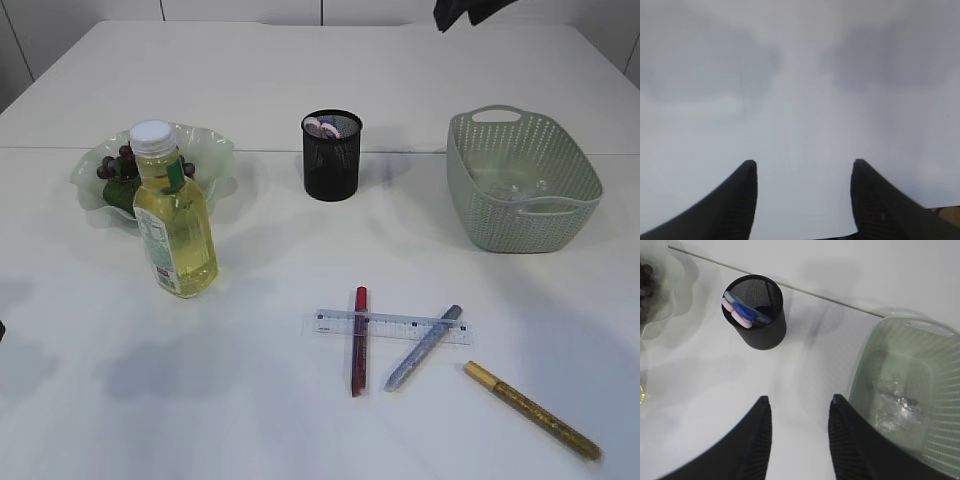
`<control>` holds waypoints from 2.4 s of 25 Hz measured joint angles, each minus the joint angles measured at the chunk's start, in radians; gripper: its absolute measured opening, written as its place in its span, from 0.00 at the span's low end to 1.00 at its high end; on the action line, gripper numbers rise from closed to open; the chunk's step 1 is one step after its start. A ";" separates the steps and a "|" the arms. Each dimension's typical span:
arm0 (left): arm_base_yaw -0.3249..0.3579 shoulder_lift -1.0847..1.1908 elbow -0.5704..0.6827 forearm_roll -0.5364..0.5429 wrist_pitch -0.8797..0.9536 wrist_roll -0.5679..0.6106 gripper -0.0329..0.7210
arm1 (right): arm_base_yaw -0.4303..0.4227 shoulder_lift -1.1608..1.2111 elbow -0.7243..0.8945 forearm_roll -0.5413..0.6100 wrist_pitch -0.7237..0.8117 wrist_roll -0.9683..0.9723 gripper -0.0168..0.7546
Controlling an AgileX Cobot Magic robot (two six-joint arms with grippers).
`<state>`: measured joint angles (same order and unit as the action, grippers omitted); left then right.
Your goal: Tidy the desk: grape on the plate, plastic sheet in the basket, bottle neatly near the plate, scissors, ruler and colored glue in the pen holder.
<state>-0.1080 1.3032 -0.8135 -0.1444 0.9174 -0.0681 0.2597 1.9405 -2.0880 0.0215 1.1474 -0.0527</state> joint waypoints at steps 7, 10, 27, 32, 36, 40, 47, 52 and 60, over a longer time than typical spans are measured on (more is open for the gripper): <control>0.000 0.000 0.000 0.000 -0.020 0.000 0.62 | 0.000 -0.152 0.202 -0.012 0.036 -0.049 0.43; 0.000 0.000 0.000 0.000 -0.026 0.000 0.62 | 0.004 -0.195 0.330 0.007 0.062 -0.122 0.43; 0.000 0.000 0.000 -0.001 -0.048 0.000 0.62 | 0.181 -0.083 0.575 0.155 -0.029 -0.757 0.43; 0.000 0.000 0.000 -0.002 -0.053 0.000 0.62 | 0.195 0.007 0.577 0.169 -0.075 -0.759 0.49; 0.000 0.000 0.000 -0.002 -0.058 0.000 0.62 | 0.198 0.017 0.577 0.162 -0.131 -0.759 0.55; 0.000 0.000 0.000 -0.002 -0.073 0.000 0.62 | 0.198 0.017 0.577 0.093 -0.142 -0.761 0.56; 0.000 0.000 0.000 -0.002 -0.093 0.000 0.62 | 0.198 0.024 0.577 0.065 -0.107 -0.820 0.56; 0.000 0.000 0.000 -0.002 -0.095 0.000 0.62 | 0.214 0.051 0.577 0.051 -0.095 -0.823 0.56; 0.000 0.000 0.000 -0.002 -0.093 0.000 0.62 | 0.238 0.084 0.585 0.026 -0.093 -0.821 0.57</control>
<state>-0.1080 1.3032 -0.8135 -0.1469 0.8247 -0.0681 0.4977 2.0244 -1.5025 0.0480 1.0545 -0.8739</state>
